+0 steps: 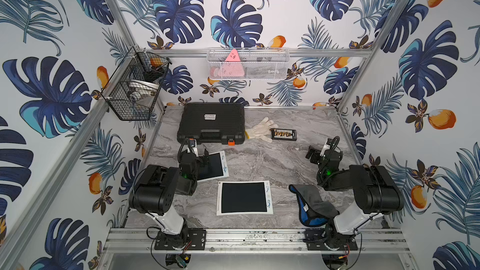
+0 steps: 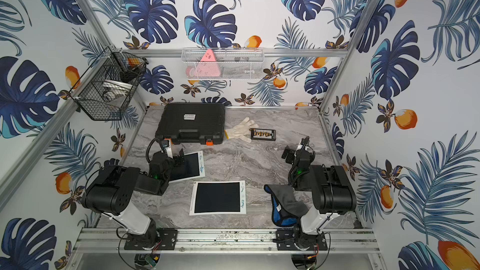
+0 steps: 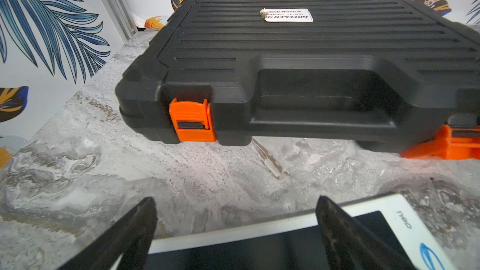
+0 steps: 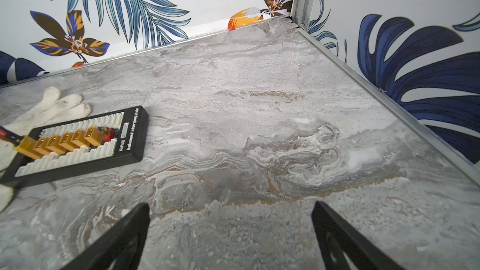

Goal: Wipe the drawing tablet
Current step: Move the drawing tablet to the center of the board.

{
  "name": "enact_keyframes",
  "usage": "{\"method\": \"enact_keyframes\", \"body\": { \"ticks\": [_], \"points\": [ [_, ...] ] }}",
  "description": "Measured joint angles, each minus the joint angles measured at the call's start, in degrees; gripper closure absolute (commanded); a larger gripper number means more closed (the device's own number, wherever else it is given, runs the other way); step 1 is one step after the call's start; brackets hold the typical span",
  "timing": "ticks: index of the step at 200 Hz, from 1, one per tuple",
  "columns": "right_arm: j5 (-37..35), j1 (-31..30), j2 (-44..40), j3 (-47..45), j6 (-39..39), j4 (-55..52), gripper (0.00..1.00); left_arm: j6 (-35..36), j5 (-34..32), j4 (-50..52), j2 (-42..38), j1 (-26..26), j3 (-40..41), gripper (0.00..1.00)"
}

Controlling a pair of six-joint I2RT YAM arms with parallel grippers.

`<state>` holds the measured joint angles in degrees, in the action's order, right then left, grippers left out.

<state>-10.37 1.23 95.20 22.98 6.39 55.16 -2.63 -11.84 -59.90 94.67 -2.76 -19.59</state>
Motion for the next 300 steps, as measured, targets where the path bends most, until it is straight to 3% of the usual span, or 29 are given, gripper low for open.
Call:
{"method": "enact_keyframes", "body": {
  "ticks": [112,126,149,163,172,188,212,223,243,271,300],
  "points": [
    [0.2,0.0,0.1,-0.1,-0.3,-0.3,0.0,0.0,0.0,0.3,-0.1,0.0,-0.1,0.01],
    [-0.7,-0.8,-2.4,1.6,-0.9,-5.7,0.0,0.7,-2.1,1.3,-1.9,-1.6,0.4,0.01],
    [-3.3,-4.5,-11.2,15.3,-0.7,-24.3,0.0,3.0,-8.9,8.5,-10.3,-8.7,-2.8,0.01],
    [-4.1,-5.3,-13.7,26.6,4.8,-33.0,0.0,2.6,-13.4,11.6,-15.4,-11.4,-6.6,0.01],
    [-5.2,-4.7,-13.2,34.5,11.6,-40.4,0.0,-2.1,-16.7,16.7,-18.3,-11.9,-10.6,0.01],
    [-4.9,-2.6,-8.5,47.6,24.7,-56.9,0.0,-17.5,-20.0,35.5,-21.3,-11.4,-22.7,0.01],
    [1.3,-2.6,-2.1,57.1,33.2,-77.4,0.02,-32.4,-14.3,54.4,-18.1,-7.0,-35.6,0.01],
    [1.9,-7.7,-1.8,59.6,34.4,-85.7,0.02,-35.3,-10.5,62.2,-15.7,-7.8,-39.4,0.01],
    [3.0,-18.2,-4.9,60.2,34.8,-93.8,0.08,-38.4,-3.3,75.3,-15.9,-13.7,-42.5,0.01],
    [6.4,-28.6,-11.5,51.9,36.8,-101.0,0.15,-40.5,4.2,87.9,-20.7,-21.7,-41.4,0.01],
    [17.4,-37.8,-17.2,37.2,39.5,-100.4,0.14,-41.5,13.5,96.8,-29.5,-24.2,-30.4,0.01]
  ]
}}
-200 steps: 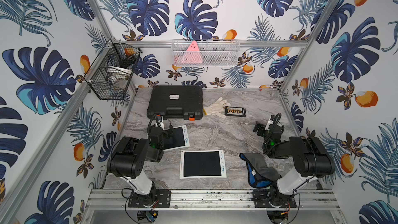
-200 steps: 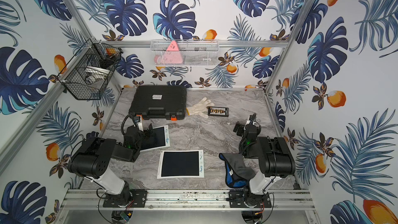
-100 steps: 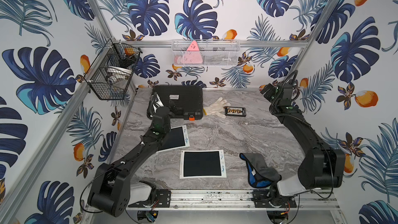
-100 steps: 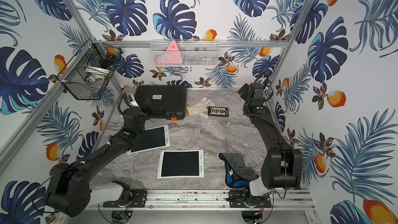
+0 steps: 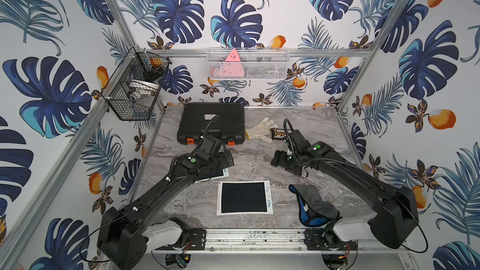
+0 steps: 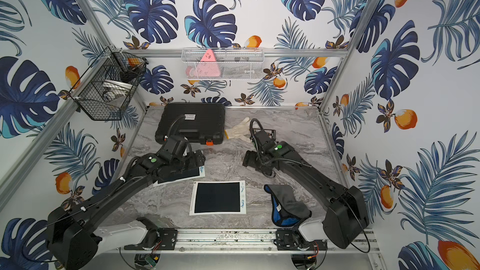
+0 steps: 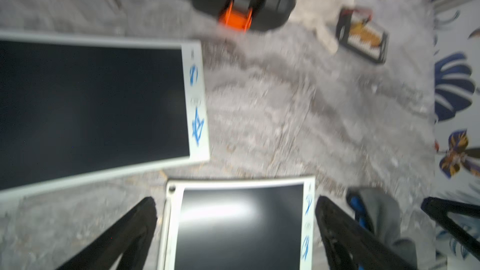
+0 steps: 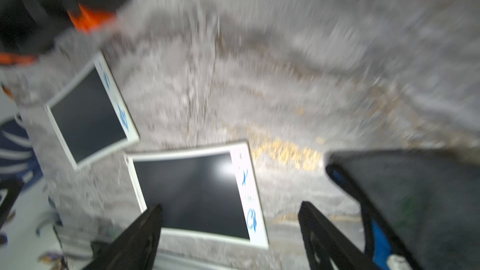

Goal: Wipe the drawing tablet
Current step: Move the drawing tablet to the center of the board.

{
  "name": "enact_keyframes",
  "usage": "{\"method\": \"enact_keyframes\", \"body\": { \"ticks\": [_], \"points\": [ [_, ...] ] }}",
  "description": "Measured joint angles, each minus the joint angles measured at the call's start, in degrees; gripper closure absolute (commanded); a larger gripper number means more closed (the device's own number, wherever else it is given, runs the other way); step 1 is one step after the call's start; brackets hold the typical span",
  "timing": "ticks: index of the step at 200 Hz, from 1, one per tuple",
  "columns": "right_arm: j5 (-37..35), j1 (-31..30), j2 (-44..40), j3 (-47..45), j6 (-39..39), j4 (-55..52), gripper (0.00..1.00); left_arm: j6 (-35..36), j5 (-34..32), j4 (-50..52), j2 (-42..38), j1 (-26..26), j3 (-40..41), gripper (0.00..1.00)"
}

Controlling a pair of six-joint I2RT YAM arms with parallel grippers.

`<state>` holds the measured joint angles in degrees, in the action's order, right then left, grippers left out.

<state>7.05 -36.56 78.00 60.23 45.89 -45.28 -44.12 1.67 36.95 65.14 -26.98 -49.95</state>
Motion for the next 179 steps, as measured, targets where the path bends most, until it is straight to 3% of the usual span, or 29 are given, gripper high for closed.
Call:
{"method": "enact_keyframes", "body": {
  "ticks": [46,109,179],
  "points": [
    [10.3,-6.1,1.4,-9.0,3.0,6.7,0.14,-1.3,10.6,4.2,-3.9,-0.1,11.5,0.01],
    [15.1,-6.2,6.4,-14.5,5.5,15.8,0.14,-2.6,17.1,-1.6,-5.0,-0.2,20.4,0.01],
    [16.0,-5.3,11.0,-14.3,6.1,18.0,0.14,-4.1,23.4,-12.5,-0.6,-0.2,23.7,0.01]
  ]
}}
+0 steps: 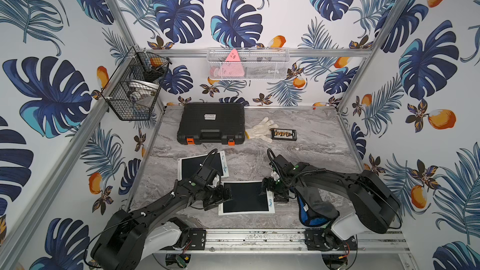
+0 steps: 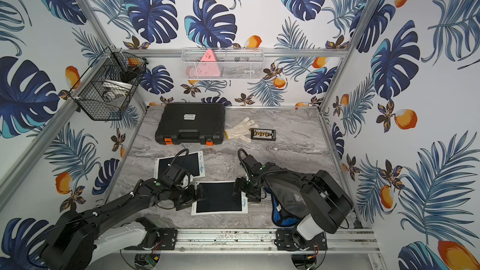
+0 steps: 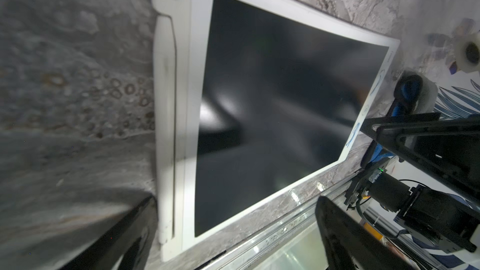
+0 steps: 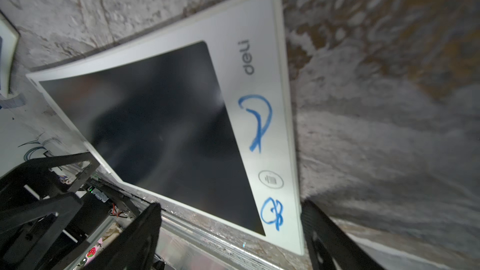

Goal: Wipe the drawing tablet
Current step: Move the drawing tablet to the center of the board.

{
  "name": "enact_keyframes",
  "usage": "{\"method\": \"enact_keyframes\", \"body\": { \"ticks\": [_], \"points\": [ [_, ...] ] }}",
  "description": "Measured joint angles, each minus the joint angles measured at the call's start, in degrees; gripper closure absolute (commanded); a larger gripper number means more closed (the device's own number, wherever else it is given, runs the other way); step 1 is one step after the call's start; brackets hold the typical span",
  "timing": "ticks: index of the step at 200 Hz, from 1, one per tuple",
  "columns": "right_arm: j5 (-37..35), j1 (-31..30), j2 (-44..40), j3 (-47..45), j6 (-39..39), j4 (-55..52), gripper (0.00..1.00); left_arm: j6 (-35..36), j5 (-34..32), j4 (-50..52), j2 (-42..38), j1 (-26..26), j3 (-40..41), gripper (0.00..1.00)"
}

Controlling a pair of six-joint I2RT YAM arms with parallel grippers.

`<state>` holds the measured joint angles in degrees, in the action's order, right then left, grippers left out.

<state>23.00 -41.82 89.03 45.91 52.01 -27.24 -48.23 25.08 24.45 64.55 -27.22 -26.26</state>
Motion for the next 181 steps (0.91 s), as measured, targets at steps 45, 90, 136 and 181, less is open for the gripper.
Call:
{"method": "enact_keyframes", "body": {
  "ticks": [45,90,136,181],
  "points": [
    [0.9,6.5,0.9,0.6,-1.9,-1.5,0.14,-1.3,2.8,-6.5,5.4,-0.9,-1.1,0.01],
    [0.3,15.3,3.4,4.0,-7.0,-5.6,0.14,-2.6,5.3,-14.7,15.6,-3.0,-6.0,0.01],
    [0.5,21.4,8.5,9.7,-11.1,-9.9,0.14,-1.3,4.9,-16.0,24.0,-3.4,-13.5,0.01],
    [-1.8,22.0,11.3,16.5,-13.9,-12.7,0.15,1.4,2.2,-14.3,28.4,-2.9,-19.6,0.01]
  ]
}}
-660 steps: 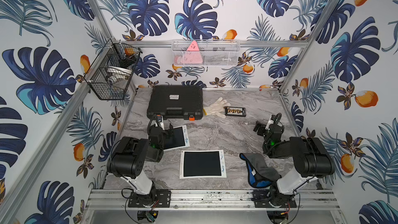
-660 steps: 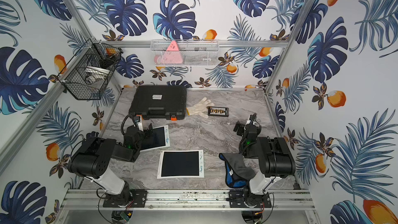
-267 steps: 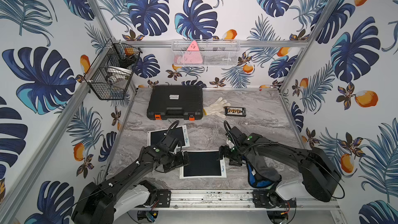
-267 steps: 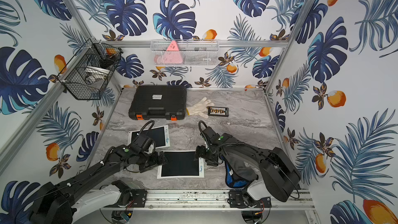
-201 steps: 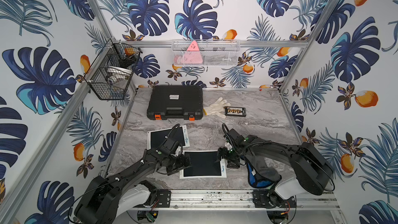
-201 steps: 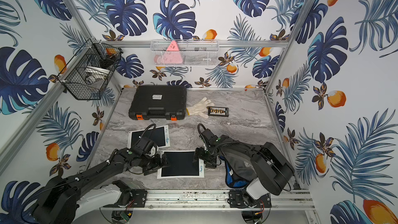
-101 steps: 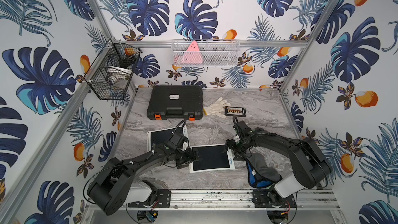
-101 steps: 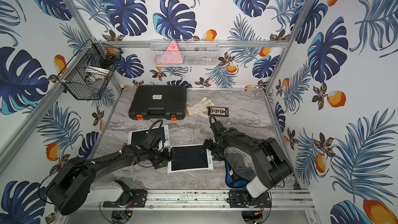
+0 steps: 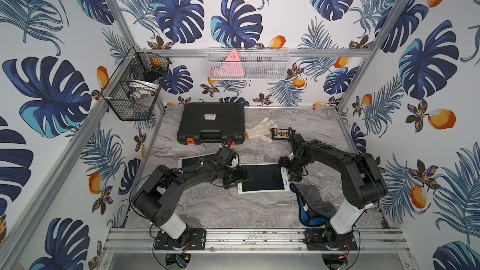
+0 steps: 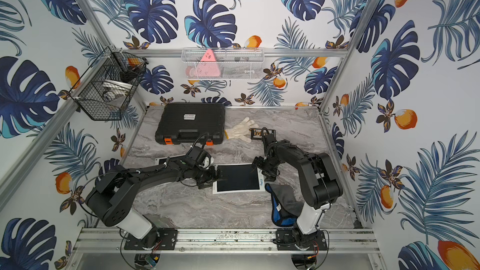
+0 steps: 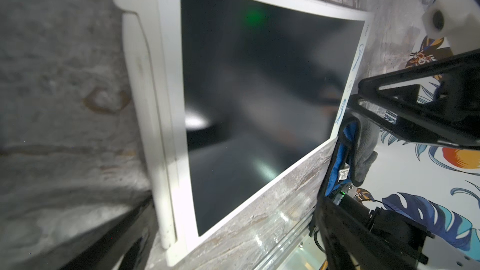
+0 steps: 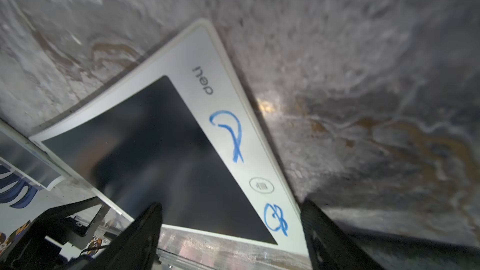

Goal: Wipe the drawing tablet
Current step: Move the drawing tablet to the center of the board, then pick up the cleaning item at the center of the board.

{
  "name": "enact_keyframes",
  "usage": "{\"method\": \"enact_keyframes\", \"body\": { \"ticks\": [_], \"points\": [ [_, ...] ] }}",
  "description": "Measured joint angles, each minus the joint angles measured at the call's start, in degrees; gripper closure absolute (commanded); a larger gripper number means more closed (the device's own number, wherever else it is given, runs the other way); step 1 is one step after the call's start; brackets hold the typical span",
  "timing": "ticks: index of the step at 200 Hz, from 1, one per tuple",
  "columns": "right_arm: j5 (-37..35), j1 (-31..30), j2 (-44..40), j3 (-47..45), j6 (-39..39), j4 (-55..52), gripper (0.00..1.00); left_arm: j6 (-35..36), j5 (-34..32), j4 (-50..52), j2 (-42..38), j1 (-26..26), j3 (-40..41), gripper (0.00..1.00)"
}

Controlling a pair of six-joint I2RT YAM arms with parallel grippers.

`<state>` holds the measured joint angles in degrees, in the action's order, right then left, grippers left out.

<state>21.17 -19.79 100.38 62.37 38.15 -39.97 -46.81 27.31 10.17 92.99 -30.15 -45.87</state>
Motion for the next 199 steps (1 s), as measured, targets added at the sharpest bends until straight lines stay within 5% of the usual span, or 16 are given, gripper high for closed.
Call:
{"method": "enact_keyframes", "body": {
  "ticks": [47,102,185,199],
  "points": [
    [-13.7,0.8,-17.4,0.7,4.4,-6.2,0.17,2.0,-9.1,9.1,-5.6,-0.2,-0.7,0.01],
    [-24.0,10.8,-33.1,-13.2,15.8,-20.2,0.39,1.9,-11.1,14.3,-12.5,-3.0,-0.6,0.01],
    [-22.3,15.0,-30.9,-23.6,22.5,-21.4,0.52,1.4,-10.7,15.3,-15.5,-6.7,-0.5,0.01],
    [-20.8,15.0,-29.4,-25.0,23.2,-19.5,0.63,1.4,-10.7,15.3,-15.6,-6.7,-0.5,0.01]
  ]
}}
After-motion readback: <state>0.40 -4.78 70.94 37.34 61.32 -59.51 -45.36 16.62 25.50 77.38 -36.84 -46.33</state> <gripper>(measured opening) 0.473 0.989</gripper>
